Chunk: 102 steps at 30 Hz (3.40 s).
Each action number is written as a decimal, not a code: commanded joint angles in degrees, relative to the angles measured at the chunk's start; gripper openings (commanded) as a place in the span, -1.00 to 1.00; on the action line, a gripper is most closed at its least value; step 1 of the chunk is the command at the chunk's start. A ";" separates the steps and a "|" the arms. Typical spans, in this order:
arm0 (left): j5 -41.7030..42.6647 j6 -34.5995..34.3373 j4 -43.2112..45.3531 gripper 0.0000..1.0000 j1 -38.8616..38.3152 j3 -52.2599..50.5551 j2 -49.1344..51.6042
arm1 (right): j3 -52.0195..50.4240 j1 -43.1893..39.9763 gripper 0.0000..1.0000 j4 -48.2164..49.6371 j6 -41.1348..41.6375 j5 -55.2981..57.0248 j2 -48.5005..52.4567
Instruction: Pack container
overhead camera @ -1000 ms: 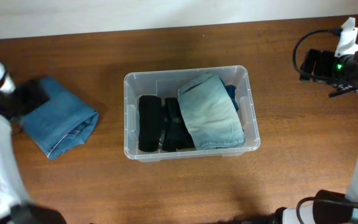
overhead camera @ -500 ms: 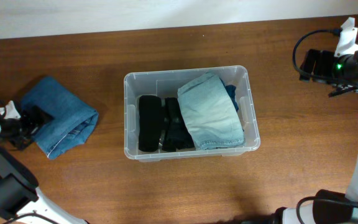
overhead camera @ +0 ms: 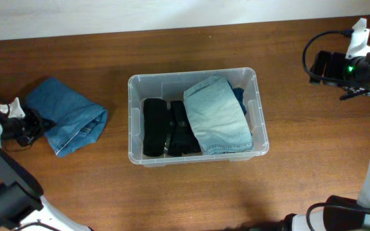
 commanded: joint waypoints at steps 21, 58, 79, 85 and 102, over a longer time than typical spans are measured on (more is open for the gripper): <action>1.42 0.81 -5.01 -0.99 -52.61 2.36 -28.79 | 0.11 -0.04 0.97 -0.31 0.35 -0.76 0.20; -18.40 0.15 -9.05 -0.99 -59.67 22.08 1.66 | 0.11 -0.04 0.97 -0.26 0.20 -0.98 0.20; -29.11 0.81 -16.20 0.98 -52.43 35.50 -14.16 | -2.01 15.63 0.97 -5.77 -4.35 -5.25 0.20; -30.69 0.22 -20.61 0.99 -41.16 34.82 -16.61 | -7.89 18.91 0.97 10.03 -0.07 0.83 0.26; -28.61 2.89 -24.06 0.99 -29.94 27.82 -26.10 | -20.98 14.60 0.97 22.93 -4.31 1.49 -12.13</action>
